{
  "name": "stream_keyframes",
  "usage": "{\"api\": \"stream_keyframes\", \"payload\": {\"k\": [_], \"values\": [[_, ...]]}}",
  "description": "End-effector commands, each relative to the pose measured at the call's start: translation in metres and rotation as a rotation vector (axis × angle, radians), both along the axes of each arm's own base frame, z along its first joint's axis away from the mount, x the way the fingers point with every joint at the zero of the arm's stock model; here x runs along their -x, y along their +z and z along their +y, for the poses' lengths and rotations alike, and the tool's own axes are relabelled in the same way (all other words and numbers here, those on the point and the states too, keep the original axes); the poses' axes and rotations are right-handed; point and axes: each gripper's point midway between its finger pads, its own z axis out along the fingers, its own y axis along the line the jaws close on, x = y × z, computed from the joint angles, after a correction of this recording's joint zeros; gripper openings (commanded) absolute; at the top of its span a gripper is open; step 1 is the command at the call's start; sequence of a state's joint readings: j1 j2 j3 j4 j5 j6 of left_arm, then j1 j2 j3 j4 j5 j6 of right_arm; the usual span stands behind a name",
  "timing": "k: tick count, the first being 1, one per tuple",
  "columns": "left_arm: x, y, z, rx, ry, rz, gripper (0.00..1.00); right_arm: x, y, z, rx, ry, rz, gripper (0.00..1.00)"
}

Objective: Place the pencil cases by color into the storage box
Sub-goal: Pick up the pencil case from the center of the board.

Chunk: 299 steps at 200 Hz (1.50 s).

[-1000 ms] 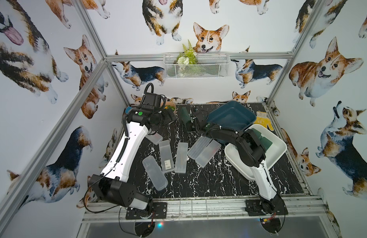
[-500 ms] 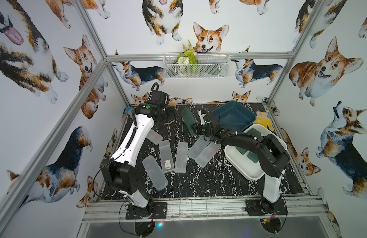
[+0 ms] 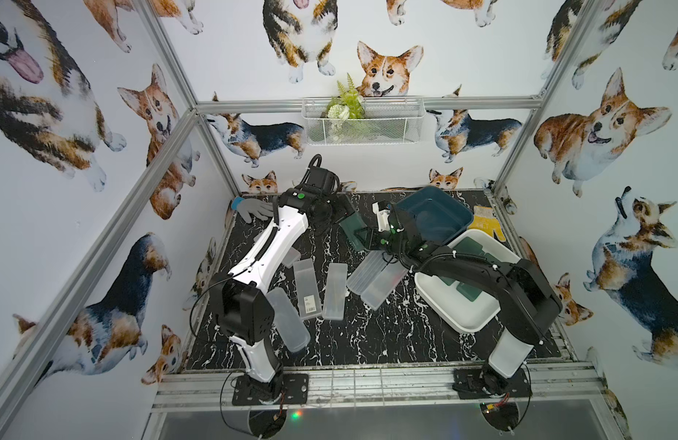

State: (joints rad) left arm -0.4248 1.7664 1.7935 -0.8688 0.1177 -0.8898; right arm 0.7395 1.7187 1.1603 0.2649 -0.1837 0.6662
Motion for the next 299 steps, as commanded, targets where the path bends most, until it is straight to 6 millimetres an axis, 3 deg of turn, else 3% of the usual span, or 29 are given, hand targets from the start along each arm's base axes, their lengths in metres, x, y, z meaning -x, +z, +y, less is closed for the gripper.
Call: {"api": "stream_keyframes", "payload": {"k": [1, 124, 155, 174, 194, 255, 277, 299], "values": [[-0.013, 0.009, -0.008, 0.03, 0.011, -0.054, 0.94, 0.003, 0.027, 0.002, -0.081, 0.008, -0.038, 0.27], [-0.033, 0.01, -0.023, 0.103, 0.013, -0.153, 0.94, 0.018, 0.054, 0.006, -0.171, 0.058, -0.004, 0.27], [-0.038, 0.01, -0.026, 0.123, 0.022, -0.156, 0.86, 0.02, 0.056, 0.006, -0.176, 0.064, 0.002, 0.28], [-0.039, 0.01, -0.026, 0.128, 0.027, -0.155, 0.65, 0.021, 0.055, 0.006, -0.173, 0.069, 0.004, 0.28], [-0.039, 0.01, -0.026, 0.134, 0.027, -0.153, 0.52, 0.021, 0.056, 0.006, -0.174, 0.07, 0.004, 0.28], [-0.034, 0.02, -0.02, 0.102, 0.018, -0.18, 0.5, 0.022, 0.05, 0.007, -0.174, 0.078, 0.021, 0.31], [-0.032, 0.024, -0.016, 0.083, 0.014, -0.196, 0.48, 0.023, 0.051, 0.008, -0.18, 0.084, 0.022, 0.39], [-0.032, 0.028, -0.016, 0.064, -0.002, -0.213, 0.48, 0.024, 0.053, 0.006, -0.181, 0.083, 0.016, 0.64]]}}
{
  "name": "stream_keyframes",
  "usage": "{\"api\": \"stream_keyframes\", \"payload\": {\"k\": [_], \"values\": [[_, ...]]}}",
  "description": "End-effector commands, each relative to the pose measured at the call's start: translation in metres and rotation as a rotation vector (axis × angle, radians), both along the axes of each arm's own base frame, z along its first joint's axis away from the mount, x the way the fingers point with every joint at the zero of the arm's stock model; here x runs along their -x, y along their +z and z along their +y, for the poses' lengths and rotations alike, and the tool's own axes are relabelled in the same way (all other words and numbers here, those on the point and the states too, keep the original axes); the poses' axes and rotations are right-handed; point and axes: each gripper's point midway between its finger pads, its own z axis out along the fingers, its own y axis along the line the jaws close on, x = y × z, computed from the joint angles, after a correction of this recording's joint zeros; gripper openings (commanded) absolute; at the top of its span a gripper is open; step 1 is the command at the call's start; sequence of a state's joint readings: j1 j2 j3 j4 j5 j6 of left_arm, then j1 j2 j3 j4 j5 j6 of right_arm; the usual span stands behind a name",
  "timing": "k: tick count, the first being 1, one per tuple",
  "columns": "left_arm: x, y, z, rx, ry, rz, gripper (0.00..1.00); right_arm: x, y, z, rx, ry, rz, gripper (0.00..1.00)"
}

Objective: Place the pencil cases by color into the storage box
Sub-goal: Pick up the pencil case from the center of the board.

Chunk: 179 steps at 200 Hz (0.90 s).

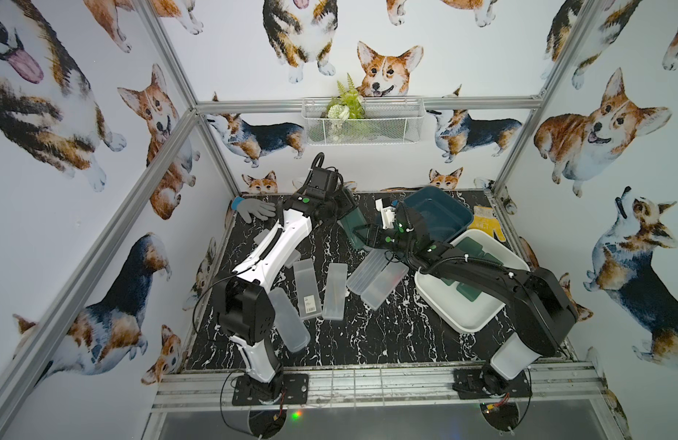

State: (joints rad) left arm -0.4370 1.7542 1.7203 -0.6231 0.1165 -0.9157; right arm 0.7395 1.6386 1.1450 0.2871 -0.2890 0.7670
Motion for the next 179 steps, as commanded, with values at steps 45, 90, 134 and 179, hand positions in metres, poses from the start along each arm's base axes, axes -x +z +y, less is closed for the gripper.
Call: {"api": "stream_keyframes", "payload": {"k": [45, 90, 134, 179], "values": [[-0.005, 0.03, -0.009, -0.12, -0.079, -0.113, 0.48, 0.003, 0.023, -0.017, -0.036, -0.04, -0.068, 0.83], [-0.007, 0.039, -0.034, -0.199, -0.174, -0.152, 0.48, -0.003, 0.028, -0.105, 0.042, -0.273, -0.1, 0.84], [-0.002, 0.038, -0.082, -0.281, -0.316, -0.196, 0.48, 0.007, 0.028, -0.213, 0.164, -0.51, -0.042, 0.84], [0.023, 0.024, -0.158, -0.333, -0.52, -0.254, 0.48, 0.033, 0.011, -0.31, 0.292, -0.792, 0.11, 0.85]]}}
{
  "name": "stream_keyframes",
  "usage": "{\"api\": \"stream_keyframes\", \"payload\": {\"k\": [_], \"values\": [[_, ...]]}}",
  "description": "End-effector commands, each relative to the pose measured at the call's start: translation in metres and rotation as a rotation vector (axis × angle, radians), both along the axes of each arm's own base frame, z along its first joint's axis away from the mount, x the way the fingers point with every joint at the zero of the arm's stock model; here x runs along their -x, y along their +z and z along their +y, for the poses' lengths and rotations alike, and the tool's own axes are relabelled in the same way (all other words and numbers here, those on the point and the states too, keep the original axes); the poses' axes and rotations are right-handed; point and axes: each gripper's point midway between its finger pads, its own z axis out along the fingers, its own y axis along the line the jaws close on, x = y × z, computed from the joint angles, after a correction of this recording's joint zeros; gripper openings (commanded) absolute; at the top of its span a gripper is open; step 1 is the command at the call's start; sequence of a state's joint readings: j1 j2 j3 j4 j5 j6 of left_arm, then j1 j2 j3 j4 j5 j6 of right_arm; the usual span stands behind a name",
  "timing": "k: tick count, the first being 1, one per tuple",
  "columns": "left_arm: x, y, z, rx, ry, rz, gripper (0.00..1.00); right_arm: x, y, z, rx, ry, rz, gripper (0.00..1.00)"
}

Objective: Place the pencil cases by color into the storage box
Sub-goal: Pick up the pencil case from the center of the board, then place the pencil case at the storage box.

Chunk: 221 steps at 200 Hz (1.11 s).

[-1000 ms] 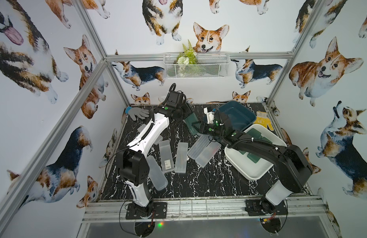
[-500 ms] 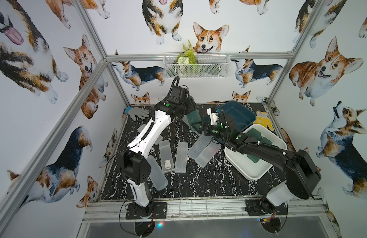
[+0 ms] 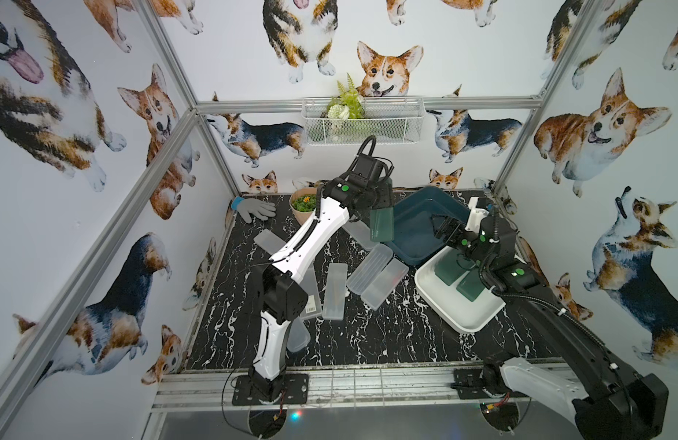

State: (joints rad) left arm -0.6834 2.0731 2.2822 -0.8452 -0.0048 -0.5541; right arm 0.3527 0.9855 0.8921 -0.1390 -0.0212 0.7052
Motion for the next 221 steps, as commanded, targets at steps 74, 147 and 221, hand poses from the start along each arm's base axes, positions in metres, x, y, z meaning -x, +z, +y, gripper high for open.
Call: {"api": "stream_keyframes", "payload": {"k": [74, 147, 221], "values": [[0.071, -0.038, -0.138, -0.049, -0.411, -0.095, 0.5, 0.08, -0.054, -0.135, 0.273, -0.435, 0.355, 0.87], [0.109, -0.055, -0.202, 0.012, -0.569, -0.135, 0.51, 0.116, -0.023, -0.163, 0.277, -0.572, 0.194, 0.88], [0.13, -0.081, -0.242, 0.031, -0.633, -0.14, 0.52, 0.126, -0.013, -0.162, 0.28, -0.549, 0.144, 0.88]]}}
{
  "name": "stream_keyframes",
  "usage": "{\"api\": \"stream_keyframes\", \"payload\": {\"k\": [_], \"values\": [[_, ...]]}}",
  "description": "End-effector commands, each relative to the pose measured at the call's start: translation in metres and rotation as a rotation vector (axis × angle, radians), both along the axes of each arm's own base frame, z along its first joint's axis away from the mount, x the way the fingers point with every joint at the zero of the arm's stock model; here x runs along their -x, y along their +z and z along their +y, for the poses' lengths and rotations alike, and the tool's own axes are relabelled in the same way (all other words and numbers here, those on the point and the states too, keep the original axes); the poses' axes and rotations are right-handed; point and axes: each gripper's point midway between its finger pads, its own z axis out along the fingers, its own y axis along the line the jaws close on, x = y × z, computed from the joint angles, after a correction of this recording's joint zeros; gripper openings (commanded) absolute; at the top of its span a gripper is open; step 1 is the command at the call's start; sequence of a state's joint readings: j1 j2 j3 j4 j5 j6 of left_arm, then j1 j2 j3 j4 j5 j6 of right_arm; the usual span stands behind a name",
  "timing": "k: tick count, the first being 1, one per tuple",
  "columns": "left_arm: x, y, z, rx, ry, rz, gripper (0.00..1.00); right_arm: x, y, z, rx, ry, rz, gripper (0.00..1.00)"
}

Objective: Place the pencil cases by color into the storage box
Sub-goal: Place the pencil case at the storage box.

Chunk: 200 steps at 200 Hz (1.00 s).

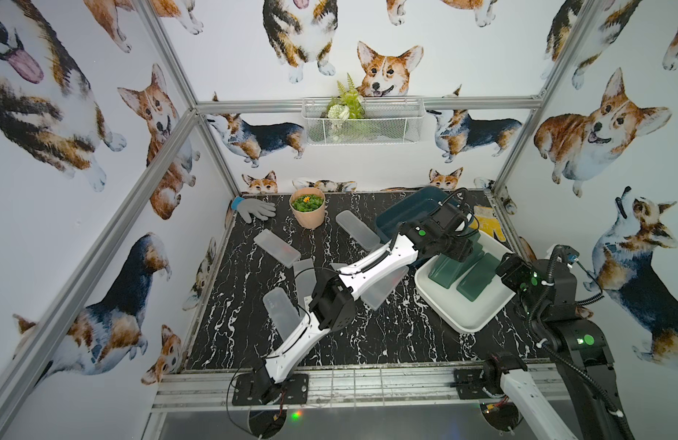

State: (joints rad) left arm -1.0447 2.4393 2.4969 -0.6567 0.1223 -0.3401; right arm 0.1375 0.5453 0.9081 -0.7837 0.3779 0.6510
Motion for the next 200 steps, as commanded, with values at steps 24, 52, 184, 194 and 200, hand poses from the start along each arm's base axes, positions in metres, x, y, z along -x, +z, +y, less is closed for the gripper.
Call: {"api": "stream_keyframes", "payload": {"k": [24, 52, 184, 194, 200], "values": [[0.008, -0.003, -0.027, 0.055, -0.048, -0.016, 0.52, 0.008, 0.002, 0.003, 0.027, 0.043, -0.003, 0.87], [0.009, -0.015, -0.031, 0.046, -0.056, -0.007, 0.52, 0.006, 0.012, 0.015, 0.028, 0.127, -0.056, 0.88], [0.025, -0.057, -0.059, 0.052, -0.098, 0.021, 0.53, -0.005, 0.076, 0.064, -0.031, 0.403, -0.257, 0.88], [0.025, -0.062, -0.059, 0.041, -0.093, 0.019, 0.53, -0.005, 0.077, 0.066, -0.036, 0.411, -0.261, 0.89], [0.025, -0.063, -0.059, 0.038, -0.092, 0.013, 0.53, -0.005, 0.077, 0.066, -0.041, 0.411, -0.26, 0.89]]}}
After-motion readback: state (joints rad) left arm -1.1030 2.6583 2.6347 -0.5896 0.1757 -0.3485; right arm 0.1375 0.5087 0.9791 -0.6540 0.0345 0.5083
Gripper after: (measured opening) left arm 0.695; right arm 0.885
